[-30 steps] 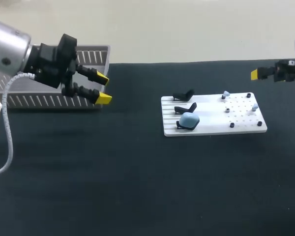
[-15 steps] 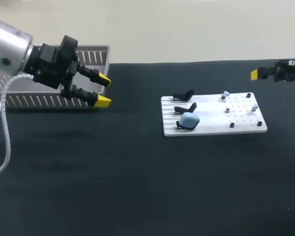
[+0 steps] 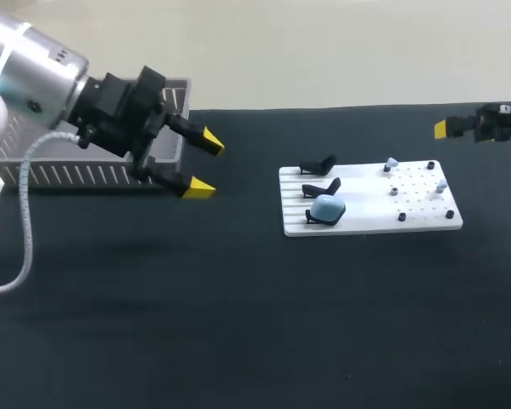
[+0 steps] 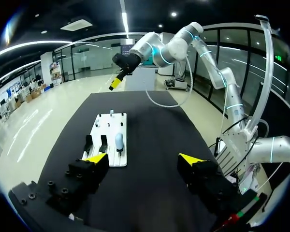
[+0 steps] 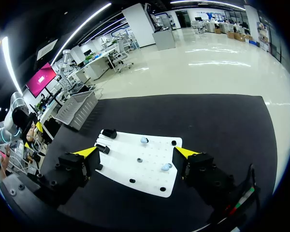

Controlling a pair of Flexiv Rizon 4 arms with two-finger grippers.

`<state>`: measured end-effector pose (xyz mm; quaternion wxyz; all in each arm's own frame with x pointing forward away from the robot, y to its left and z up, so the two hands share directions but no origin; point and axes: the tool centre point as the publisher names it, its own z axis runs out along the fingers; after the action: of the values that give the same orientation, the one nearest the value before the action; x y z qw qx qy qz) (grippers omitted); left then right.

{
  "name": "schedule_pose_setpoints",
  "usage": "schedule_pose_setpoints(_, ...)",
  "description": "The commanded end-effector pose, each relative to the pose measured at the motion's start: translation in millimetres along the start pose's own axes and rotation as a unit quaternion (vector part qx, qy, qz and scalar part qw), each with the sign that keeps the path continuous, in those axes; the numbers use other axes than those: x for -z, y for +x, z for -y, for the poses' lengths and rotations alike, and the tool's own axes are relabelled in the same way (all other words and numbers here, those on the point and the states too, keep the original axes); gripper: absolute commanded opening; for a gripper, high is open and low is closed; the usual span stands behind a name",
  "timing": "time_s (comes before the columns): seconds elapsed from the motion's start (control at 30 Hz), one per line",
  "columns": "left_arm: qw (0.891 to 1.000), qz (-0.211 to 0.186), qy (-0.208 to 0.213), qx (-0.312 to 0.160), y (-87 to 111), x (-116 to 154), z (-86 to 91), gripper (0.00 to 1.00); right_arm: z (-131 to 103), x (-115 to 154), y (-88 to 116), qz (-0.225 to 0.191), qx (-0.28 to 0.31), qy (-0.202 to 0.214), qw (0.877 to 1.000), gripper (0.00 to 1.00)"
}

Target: Pick up each earbud case from the left stands, insert the matching earbuds, close the lid, and place the case in the box.

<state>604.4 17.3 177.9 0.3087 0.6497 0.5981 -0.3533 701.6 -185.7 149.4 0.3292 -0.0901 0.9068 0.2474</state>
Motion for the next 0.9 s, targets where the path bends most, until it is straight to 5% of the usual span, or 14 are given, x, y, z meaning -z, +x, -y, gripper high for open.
schedule_pose_setpoints(0.03,1.000,0.006,-0.005,-0.003,4.9,-15.2,1.2,1.00,0.0,0.4,0.1,0.000,0.000,0.000,1.000,1.00)
schedule_pose_setpoints(0.47,0.999,0.035,0.033,-0.009,26.2,-32.9,-29.8,1.00,0.0,0.4,0.1,0.000,0.000,0.000,1.000,1.00)
schedule_pose_setpoints(0.9,0.999,0.035,0.033,-0.009,26.2,-32.9,-29.8,1.00,0.0,0.4,0.1,0.000,0.000,0.000,1.000,1.00)
